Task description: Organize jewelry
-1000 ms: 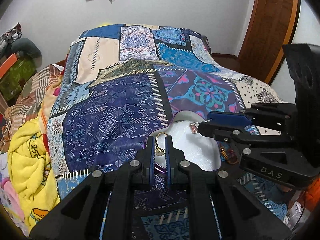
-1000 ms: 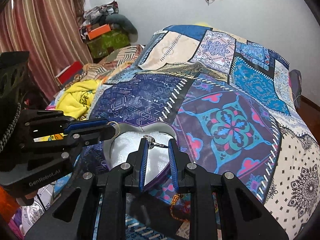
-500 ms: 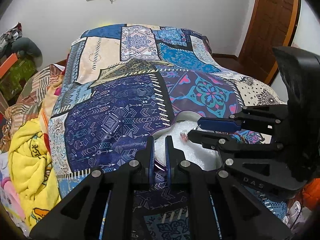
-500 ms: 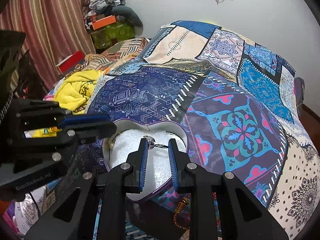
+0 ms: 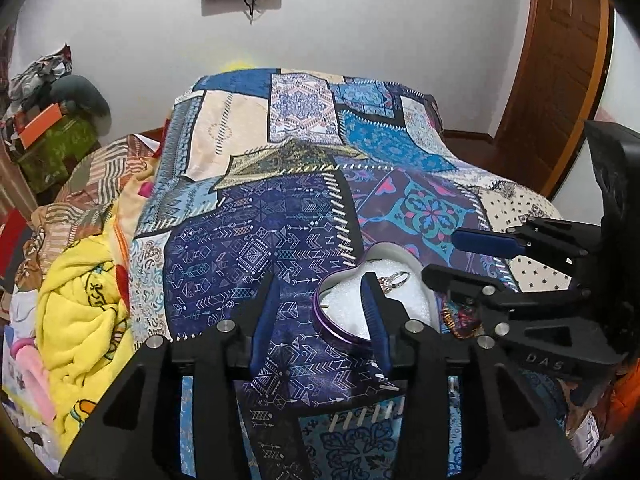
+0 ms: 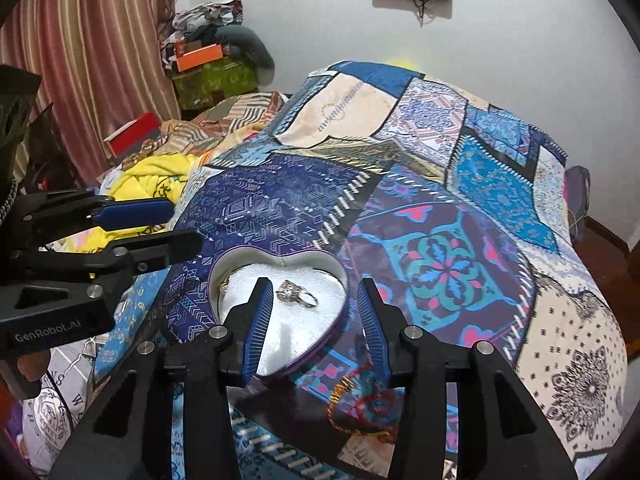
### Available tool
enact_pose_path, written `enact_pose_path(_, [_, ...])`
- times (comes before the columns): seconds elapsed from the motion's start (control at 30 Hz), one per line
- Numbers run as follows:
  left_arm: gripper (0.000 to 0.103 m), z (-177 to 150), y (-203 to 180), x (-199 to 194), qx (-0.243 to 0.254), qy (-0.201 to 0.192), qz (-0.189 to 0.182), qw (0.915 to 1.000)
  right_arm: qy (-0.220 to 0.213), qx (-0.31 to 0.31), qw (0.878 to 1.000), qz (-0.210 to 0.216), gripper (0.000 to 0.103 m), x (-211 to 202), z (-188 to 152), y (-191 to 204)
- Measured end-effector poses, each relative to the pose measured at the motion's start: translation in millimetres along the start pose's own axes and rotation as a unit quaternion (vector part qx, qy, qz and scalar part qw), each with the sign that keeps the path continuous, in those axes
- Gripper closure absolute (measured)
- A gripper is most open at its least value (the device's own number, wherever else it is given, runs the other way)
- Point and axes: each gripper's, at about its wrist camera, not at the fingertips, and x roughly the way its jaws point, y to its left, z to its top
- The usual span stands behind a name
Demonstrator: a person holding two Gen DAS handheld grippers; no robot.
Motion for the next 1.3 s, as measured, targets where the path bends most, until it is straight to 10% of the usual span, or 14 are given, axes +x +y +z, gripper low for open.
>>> enact_pose_path(1.3, [0.060, -40, -126, 54, 0.061, 0.120, -0.121, 0.9836, 0.072, 0.087, 0.993, -0.035, 0.063, -36, -93, -86])
